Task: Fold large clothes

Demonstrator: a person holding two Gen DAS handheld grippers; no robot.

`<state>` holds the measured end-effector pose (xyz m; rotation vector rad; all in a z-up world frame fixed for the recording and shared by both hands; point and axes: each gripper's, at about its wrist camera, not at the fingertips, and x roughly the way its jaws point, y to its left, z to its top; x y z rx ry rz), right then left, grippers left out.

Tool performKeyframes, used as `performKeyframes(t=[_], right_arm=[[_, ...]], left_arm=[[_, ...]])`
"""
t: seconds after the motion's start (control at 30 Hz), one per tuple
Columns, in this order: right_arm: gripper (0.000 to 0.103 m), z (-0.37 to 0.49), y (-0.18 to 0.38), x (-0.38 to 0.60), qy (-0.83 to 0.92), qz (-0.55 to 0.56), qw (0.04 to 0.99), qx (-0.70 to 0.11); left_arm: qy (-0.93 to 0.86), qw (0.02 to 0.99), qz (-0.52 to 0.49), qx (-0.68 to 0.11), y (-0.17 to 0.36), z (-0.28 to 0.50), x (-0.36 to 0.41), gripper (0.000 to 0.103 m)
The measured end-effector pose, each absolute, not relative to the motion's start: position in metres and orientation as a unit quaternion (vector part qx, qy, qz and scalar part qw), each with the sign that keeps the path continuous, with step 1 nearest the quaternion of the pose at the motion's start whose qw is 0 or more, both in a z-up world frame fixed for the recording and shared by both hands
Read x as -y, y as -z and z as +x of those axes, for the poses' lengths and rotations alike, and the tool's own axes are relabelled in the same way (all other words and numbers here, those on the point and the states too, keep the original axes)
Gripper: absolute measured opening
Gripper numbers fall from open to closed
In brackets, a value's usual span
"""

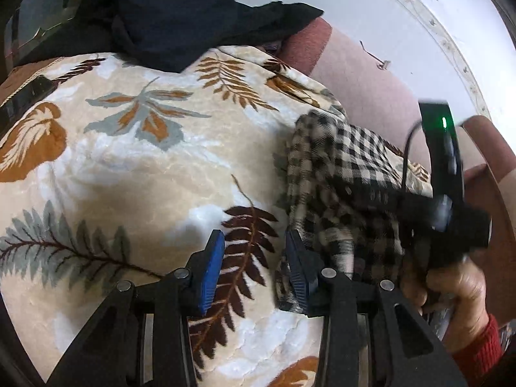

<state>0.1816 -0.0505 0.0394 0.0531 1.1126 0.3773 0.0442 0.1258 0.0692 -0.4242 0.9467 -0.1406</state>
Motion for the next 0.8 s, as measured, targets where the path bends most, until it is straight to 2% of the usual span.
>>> performKeyframes(t=[0.27,0.3,0.33,0.4,0.53,0.8], right_arm=[[0.001,0.210,-0.024,0.035,-0.214,0.089,0.798,-0.557],[0.001,0.211,-0.025,0.036,-0.218,0.092,0.795,-0.559],[0.002,0.211,-0.029,0.037,-0.222,0.088,0.794,-0.559],[0.002,0.209,-0.044,0.040,-0.221,0.074,0.805,-0.545],[0.002,0.212,-0.065,0.049,-0.201,0.080,0.835,-0.505],[0.002,0.271,-0.007,0.033,-0.139,0.049,0.822,-0.550]], left_arm=[[0.108,0.844,-0.203,-0.484,-0.041,0.062,-0.094,0.040],[0.103,0.843,-0.198,-0.489,-0.037,0.065,-0.092,0.036],[0.096,0.842,-0.191,-0.494,-0.034,0.066,-0.090,0.027],[0.087,0.835,-0.184,-0.511,-0.025,0.070,-0.089,0.022],[0.090,0.822,-0.214,-0.520,-0.018,0.073,-0.095,0.022],[0.070,0.835,-0.189,-0.512,-0.019,0.070,-0.092,0.028]])
